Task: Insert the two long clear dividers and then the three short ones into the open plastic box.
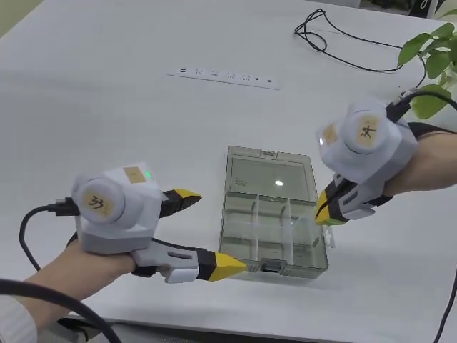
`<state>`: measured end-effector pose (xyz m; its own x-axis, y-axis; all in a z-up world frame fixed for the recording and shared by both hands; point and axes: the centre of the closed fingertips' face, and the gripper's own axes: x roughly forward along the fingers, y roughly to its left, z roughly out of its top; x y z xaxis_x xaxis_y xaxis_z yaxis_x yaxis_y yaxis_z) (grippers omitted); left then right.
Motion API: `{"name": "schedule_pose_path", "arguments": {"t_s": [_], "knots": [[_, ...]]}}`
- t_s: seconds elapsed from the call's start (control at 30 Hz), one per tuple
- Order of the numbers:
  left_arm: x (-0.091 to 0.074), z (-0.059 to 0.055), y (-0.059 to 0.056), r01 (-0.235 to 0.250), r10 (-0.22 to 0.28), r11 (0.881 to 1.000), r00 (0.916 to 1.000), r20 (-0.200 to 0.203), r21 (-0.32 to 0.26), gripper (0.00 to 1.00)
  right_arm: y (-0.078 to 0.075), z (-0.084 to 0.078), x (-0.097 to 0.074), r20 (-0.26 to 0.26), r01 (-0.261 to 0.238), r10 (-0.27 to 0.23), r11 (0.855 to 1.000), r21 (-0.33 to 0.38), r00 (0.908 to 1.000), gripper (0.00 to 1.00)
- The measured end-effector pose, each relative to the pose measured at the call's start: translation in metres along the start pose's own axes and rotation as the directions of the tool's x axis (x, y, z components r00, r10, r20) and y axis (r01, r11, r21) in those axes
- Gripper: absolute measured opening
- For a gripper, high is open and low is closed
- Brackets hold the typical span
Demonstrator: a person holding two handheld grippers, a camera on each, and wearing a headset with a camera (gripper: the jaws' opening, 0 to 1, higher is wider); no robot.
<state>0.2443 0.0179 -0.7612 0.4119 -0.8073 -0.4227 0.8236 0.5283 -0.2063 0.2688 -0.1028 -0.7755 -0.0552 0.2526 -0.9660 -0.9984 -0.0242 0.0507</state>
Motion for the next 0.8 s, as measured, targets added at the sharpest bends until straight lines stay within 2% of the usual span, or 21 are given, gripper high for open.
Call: {"name": "schedule_pose_path", "arguments": {"t_s": [0.43, 0.8], "knots": [[-0.004, -0.002, 0.003, -0.009, 0.009, 1.0, 0.9999, 0.005, -0.011, 0.81, 0.003, -0.002, 0.015, -0.023, -0.015, 0.014, 1.0, -0.017, 0.9996, 0.02], [-0.004, -0.002, 0.004, -0.01, 0.01, 1.0, 0.9999, 0.006, -0.009, 0.8, 0.001, -0.008, 0.036, -0.045, -0.016, 0.015, 1.0, -0.004, 0.9989, 0.02]]}}
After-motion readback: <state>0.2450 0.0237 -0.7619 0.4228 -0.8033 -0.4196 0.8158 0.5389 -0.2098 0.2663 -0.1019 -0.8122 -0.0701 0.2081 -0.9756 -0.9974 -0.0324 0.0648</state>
